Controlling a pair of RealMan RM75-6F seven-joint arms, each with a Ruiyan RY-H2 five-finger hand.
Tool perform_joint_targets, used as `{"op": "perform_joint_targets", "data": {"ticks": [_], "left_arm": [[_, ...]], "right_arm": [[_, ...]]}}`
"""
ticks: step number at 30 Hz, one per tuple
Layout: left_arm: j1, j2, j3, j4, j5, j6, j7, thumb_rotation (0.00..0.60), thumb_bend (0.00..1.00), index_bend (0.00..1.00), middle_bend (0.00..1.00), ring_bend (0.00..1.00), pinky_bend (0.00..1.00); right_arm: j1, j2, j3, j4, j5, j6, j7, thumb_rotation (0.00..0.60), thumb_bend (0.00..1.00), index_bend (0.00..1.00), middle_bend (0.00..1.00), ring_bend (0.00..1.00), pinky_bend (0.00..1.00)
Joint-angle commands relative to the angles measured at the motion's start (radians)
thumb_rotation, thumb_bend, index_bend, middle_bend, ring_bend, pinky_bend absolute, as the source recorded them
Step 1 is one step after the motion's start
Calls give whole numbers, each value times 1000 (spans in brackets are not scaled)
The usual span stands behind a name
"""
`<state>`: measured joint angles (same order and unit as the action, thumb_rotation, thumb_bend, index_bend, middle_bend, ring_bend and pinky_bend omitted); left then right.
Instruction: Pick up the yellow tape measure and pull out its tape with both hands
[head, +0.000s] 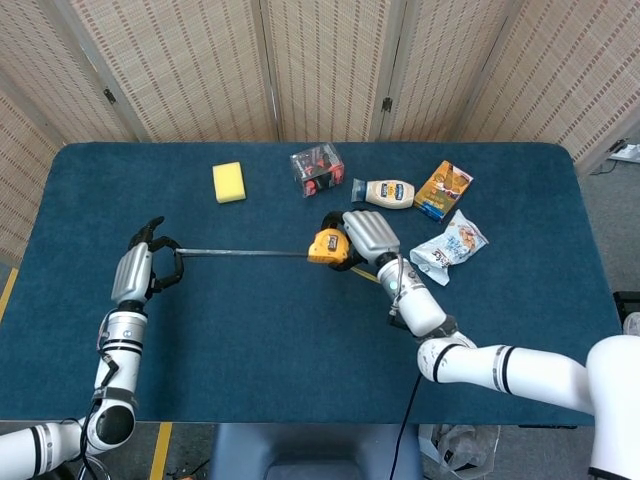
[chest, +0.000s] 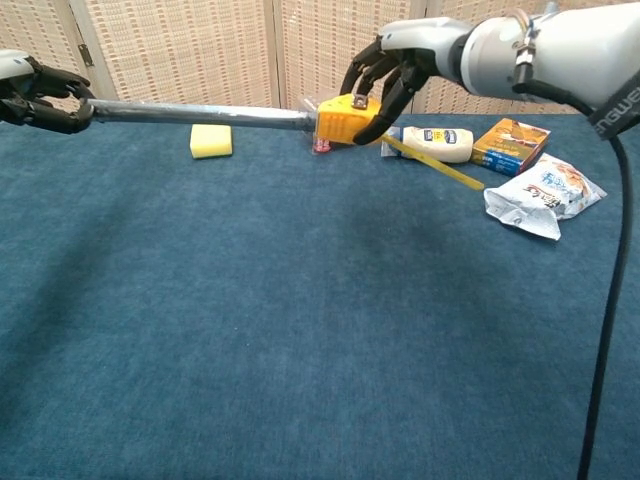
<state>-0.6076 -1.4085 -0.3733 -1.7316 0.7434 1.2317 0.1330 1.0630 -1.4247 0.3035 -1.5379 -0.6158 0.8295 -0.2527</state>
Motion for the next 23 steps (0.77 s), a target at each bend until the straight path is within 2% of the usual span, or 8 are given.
{"op": "perform_joint_targets", "data": {"ticks": [1,12,23], "left_arm": [[17,16,1,2,17,-5,-24,560,643,638,104,0,10],[87,80,7,22,78,-33,-139,562,644,639,104,0,10],[123,104,25,29,145,-42,-190,562,644,641,105,0,10]], "right_arm": [[-37,38,-16,-31,-36,11,25,600,215,622,542,513,177],[-194,175,-61,-117,-183,61,139,600,215,625,546,515,177],[-302,242,-78,-144,-285,88,243,600,214,626,546,517,177]]}}
